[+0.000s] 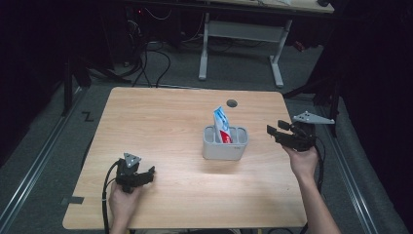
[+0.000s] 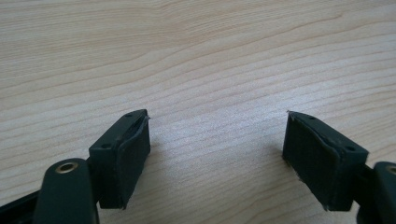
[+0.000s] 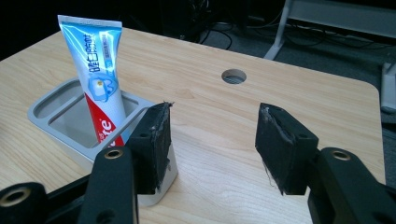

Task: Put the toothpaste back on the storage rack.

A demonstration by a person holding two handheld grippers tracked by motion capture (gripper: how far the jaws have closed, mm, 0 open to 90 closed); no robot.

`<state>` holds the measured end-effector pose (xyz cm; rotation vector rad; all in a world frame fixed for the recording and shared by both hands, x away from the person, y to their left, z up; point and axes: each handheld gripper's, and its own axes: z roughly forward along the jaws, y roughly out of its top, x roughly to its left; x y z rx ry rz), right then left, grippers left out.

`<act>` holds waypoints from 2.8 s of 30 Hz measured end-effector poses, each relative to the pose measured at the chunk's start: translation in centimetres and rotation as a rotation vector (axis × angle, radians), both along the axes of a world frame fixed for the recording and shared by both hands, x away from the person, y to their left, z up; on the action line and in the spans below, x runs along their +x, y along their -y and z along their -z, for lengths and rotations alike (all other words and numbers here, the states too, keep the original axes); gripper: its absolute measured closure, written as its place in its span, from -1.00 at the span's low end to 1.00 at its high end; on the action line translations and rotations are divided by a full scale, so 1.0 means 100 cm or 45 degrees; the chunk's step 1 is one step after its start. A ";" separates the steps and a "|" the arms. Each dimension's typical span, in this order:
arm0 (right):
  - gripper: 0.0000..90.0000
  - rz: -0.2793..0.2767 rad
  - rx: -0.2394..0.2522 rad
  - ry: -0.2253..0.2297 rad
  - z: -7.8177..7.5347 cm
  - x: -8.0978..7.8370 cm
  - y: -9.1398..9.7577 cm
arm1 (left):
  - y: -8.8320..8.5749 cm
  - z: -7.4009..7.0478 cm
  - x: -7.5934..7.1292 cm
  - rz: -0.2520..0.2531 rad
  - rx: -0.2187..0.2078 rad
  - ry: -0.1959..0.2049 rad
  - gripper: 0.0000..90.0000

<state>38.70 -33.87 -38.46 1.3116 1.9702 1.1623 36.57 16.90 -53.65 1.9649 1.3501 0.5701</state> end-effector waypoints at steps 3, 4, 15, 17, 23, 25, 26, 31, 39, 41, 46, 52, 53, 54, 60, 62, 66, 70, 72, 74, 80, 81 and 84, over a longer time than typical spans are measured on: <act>0.01 0.005 0.002 -0.004 0.002 -0.002 0.001 | 0.000 0.000 0.000 -0.001 0.001 0.002 -0.48; 0.01 0.003 -0.001 -0.004 0.003 -0.002 0.002 | 0.000 0.000 0.000 -0.001 0.000 0.001 -0.48; 0.01 0.022 0.012 -0.028 0.013 -0.010 0.008 | 0.000 0.000 0.000 -0.001 0.003 0.002 -0.48; 0.01 0.024 0.019 -0.024 0.014 -0.011 0.008 | 0.000 0.000 0.000 -0.001 0.001 0.002 -0.48; 0.01 0.032 0.037 -0.036 0.020 -0.014 0.009 | 0.000 0.000 0.000 0.000 -0.003 -0.001 -0.48; 0.01 0.034 0.037 -0.050 0.024 -0.015 0.010 | 0.000 0.000 0.000 0.000 -0.001 0.000 -0.48; 0.01 0.035 0.040 -0.052 0.025 -0.015 0.011 | 0.000 0.000 0.000 0.000 -0.001 0.000 -0.48; 0.00 0.044 0.054 -0.069 0.034 -0.018 0.013 | 0.000 0.000 0.000 -0.001 0.001 0.002 -0.48; 0.00 0.050 0.075 -0.093 0.047 -0.020 0.013 | 0.000 0.000 0.000 0.000 0.006 0.001 -0.48; 0.00 0.050 0.073 -0.100 0.050 -0.021 0.012 | 0.000 0.000 0.000 -0.001 0.005 0.001 -0.48; 0.00 0.050 0.066 -0.114 0.057 -0.021 0.009 | 0.000 0.000 0.000 -0.001 0.004 0.001 -0.48; 0.00 0.053 0.068 -0.131 0.063 -0.022 0.008 | 0.000 0.000 0.000 0.000 0.003 0.001 -0.48; 0.00 0.055 0.071 -0.132 0.064 -0.022 0.008 | 0.000 0.000 0.000 -0.001 0.003 0.001 -0.48; 0.00 0.056 0.074 -0.134 0.065 -0.023 0.008 | 0.000 0.000 0.000 0.000 0.003 0.002 -0.48; 0.00 0.053 0.071 -0.146 0.070 -0.023 0.008 | 0.000 0.000 0.000 -0.001 0.005 0.001 -0.48; 0.02 0.056 0.075 -0.152 0.072 -0.023 0.008 | 0.000 0.000 0.000 0.000 0.006 0.001 -0.48; 0.09 0.045 0.073 -0.176 0.077 -0.024 0.006 | 0.000 0.000 0.000 0.000 0.006 0.001 -0.48; 0.11 0.036 0.066 -0.187 0.083 -0.026 0.004 | 0.000 0.000 0.000 0.000 0.006 0.001 -0.48; 0.12 0.033 0.073 -0.189 0.085 -0.026 0.003 | 0.000 0.000 0.000 0.000 0.007 0.001 -0.48; 0.12 0.030 0.069 -0.193 0.087 -0.026 0.001 | 0.000 0.000 0.000 0.000 0.007 0.001 -0.48; 0.11 0.008 0.041 -0.201 0.092 -0.025 -0.007 | 0.000 0.000 0.000 0.000 0.006 0.001 -0.48; 0.11 0.010 0.049 -0.210 0.094 -0.025 -0.008 | 0.000 0.000 0.000 0.000 0.006 0.001 -0.48; 0.11 0.013 0.042 -0.216 0.099 -0.025 -0.009 | 0.000 0.000 0.000 0.001 0.007 0.001 -0.48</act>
